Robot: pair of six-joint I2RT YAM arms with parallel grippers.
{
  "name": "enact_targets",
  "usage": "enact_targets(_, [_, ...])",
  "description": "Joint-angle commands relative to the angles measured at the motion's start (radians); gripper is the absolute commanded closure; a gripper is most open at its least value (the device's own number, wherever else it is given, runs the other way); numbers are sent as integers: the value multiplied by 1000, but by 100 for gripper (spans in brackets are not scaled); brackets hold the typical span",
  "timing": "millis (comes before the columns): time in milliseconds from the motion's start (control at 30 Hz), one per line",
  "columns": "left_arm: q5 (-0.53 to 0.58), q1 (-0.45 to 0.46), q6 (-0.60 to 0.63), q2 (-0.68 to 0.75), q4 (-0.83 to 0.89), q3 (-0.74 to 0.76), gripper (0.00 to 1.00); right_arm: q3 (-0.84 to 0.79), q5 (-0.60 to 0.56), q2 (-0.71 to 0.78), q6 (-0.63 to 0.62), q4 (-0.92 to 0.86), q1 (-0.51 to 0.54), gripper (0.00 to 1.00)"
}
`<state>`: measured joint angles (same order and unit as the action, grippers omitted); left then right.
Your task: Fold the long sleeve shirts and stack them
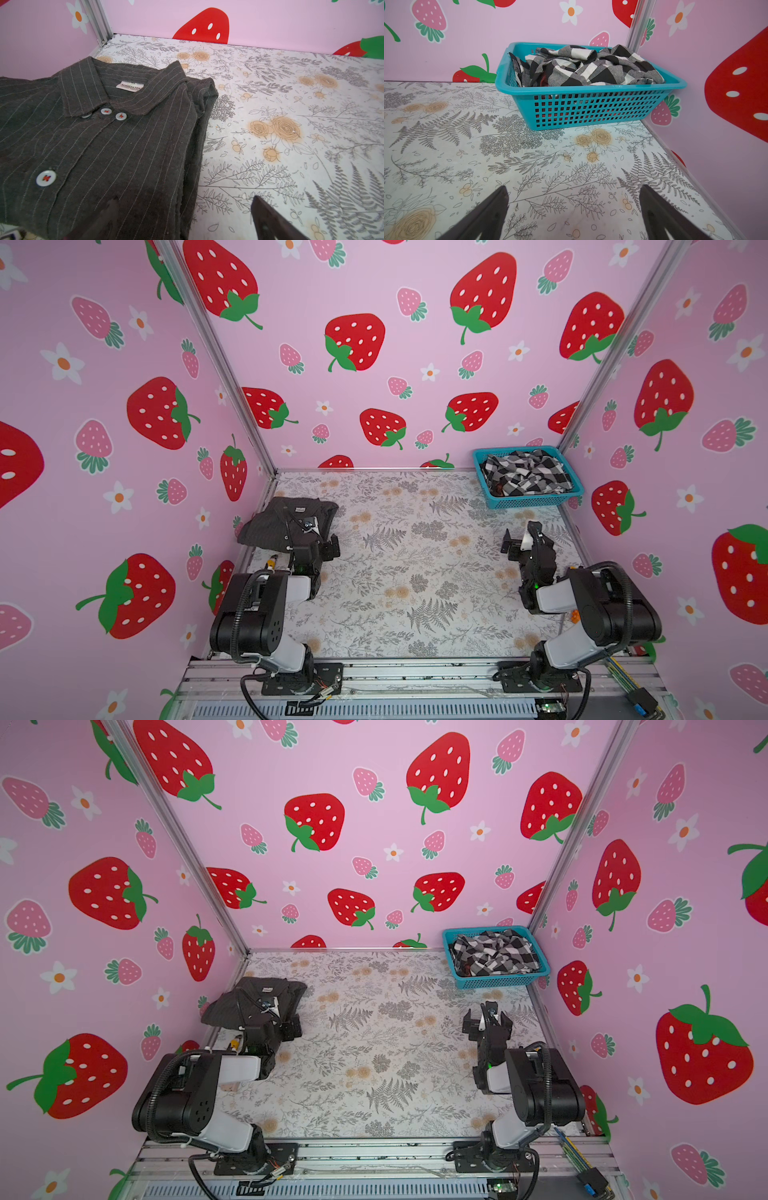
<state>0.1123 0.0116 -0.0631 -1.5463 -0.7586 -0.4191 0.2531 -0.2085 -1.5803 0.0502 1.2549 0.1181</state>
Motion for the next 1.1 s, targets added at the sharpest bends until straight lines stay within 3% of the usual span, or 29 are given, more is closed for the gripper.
enact_targets(0, [6,-4,20,-2,-11,-32,1,2,4,8,-17,19,-3,0])
enact_targets(1067, [-26,-12,20,-1,-14,-30,1,2,5,7,-16,18,-3,0])
